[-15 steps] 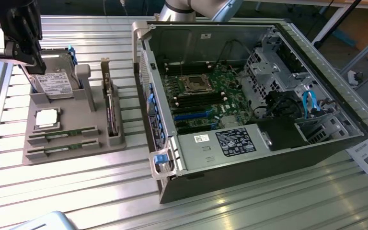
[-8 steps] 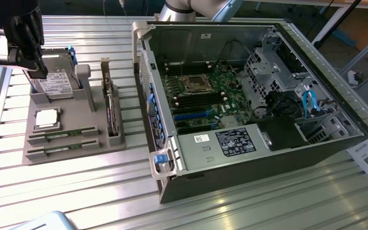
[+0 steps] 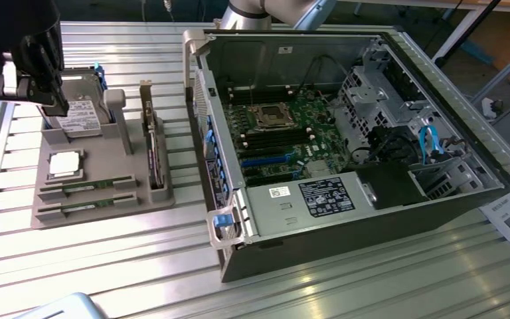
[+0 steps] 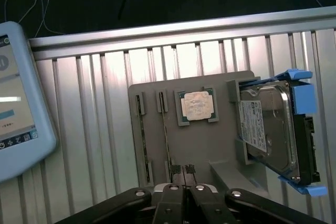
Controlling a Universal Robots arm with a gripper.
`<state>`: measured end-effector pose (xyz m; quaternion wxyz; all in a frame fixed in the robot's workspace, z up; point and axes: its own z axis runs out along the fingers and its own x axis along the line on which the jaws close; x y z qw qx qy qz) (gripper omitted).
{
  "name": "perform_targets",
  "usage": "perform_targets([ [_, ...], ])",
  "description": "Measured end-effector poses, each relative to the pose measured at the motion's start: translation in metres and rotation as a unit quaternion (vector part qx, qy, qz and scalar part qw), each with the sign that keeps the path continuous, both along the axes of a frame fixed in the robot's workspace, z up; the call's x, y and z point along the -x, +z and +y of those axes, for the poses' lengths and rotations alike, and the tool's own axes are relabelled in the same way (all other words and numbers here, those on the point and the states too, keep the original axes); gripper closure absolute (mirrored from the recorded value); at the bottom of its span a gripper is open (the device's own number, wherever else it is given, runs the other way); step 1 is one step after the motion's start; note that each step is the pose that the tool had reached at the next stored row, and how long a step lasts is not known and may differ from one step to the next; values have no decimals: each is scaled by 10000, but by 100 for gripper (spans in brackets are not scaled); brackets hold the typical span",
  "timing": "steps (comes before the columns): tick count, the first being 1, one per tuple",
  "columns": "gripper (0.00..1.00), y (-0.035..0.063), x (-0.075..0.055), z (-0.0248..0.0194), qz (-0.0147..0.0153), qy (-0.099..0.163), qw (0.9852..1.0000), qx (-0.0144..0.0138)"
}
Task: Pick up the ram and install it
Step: 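Pick up the ram and move it above insertion slot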
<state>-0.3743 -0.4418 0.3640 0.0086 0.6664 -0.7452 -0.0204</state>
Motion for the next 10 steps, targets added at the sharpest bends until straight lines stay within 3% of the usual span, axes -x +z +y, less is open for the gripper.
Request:
perform_targets([
  [10, 90, -14, -1, -18, -1, 12, 10000, 0],
])
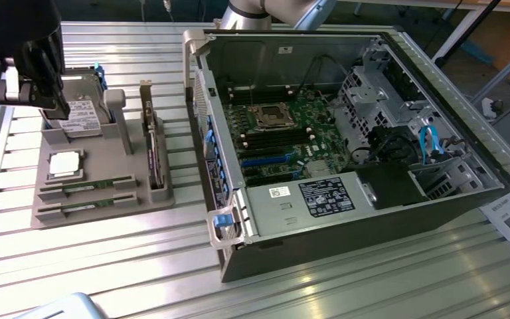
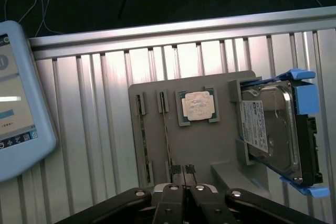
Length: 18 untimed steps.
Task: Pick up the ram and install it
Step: 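Pick up the ram and move it above insertion slot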
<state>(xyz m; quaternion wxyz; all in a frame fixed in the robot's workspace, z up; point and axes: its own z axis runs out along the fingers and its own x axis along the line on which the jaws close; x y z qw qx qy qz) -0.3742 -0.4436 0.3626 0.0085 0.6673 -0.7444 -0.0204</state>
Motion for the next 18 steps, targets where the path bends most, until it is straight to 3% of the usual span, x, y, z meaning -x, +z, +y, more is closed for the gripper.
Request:
perform_targets([
  [6, 90, -145, 1, -79, 0, 2, 10000, 0],
  [15, 90, -342, 1, -120, 1, 6, 10000, 0],
  [18, 90, -365, 1, -124, 1, 7, 10000, 1],
])
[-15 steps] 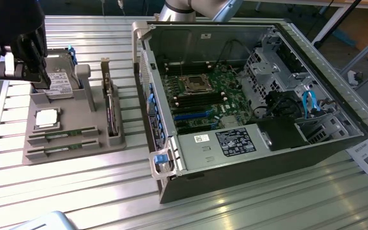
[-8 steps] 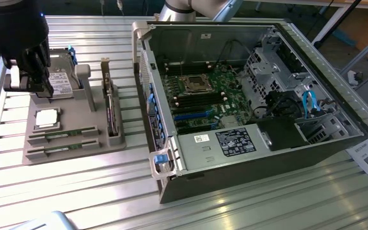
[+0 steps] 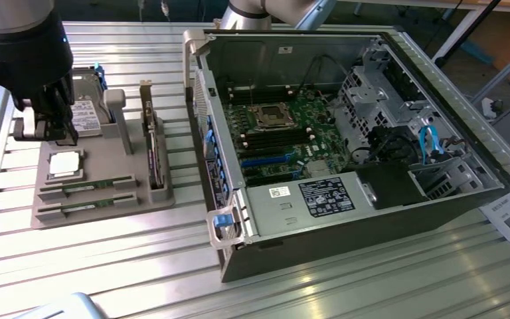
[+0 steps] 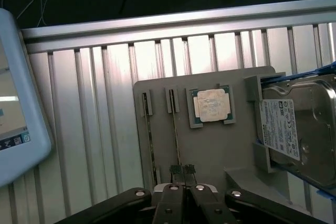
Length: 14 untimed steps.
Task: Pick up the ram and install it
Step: 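Pick up the ram and move it above insertion slot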
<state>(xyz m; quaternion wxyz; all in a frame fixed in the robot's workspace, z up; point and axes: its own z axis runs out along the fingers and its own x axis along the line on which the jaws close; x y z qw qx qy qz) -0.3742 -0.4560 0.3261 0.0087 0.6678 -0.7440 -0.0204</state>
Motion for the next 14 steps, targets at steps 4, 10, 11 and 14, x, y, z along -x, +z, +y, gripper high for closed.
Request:
perform_targets([
  [4, 90, -7, 0, 0, -1, 0, 10000, -1],
  [10, 90, -116, 0, -4, -1, 0, 10000, -1],
  [11, 90, -130, 0, -5, -1, 0, 10000, -1],
  [14, 90, -130, 0, -5, 0, 0, 10000, 0],
])
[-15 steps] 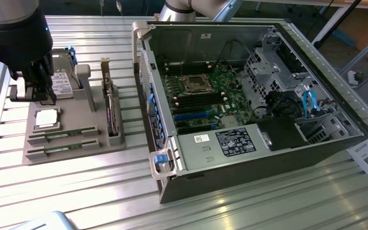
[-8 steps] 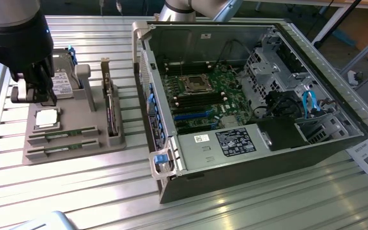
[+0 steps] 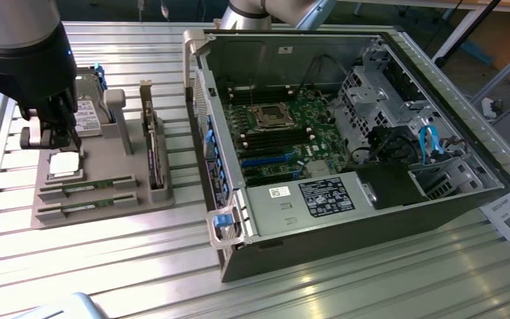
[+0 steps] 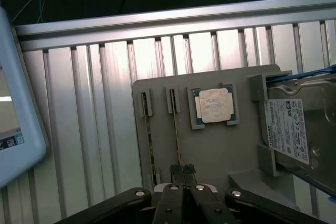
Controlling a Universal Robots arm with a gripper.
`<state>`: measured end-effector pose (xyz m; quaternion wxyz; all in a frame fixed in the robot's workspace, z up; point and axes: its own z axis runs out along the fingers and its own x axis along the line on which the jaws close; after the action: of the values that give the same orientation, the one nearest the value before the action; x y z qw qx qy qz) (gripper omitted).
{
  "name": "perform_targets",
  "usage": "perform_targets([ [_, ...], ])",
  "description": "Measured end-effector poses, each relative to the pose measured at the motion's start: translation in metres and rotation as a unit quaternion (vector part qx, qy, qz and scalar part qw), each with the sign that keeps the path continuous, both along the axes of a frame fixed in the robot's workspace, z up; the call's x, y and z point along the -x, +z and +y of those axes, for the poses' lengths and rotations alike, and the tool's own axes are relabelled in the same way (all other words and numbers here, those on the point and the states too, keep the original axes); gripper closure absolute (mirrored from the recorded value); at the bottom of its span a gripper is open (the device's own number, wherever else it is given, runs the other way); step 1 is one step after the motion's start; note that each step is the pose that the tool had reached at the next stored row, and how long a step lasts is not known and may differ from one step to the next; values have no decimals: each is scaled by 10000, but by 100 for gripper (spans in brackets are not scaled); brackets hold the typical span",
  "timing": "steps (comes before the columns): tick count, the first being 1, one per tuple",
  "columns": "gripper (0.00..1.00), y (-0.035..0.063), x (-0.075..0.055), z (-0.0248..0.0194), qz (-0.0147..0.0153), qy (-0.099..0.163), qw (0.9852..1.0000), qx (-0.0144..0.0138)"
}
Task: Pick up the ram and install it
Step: 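Pick up the ram and move it above insertion slot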
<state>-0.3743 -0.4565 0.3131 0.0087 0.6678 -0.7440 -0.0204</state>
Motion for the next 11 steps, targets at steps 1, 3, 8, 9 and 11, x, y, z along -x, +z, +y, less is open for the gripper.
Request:
perform_targets([
  [1, 90, 0, 0, 0, 0, 0, 10000, 0],
  [3, 90, -1, 0, 0, -1, 0, 10000, 0],
  [8, 89, -1, 0, 0, -1, 0, 10000, -1],
  [9, 89, -1, 0, 0, -1, 0, 10000, -1],
  [11, 83, -1, 0, 0, -1, 0, 10000, 0],
])
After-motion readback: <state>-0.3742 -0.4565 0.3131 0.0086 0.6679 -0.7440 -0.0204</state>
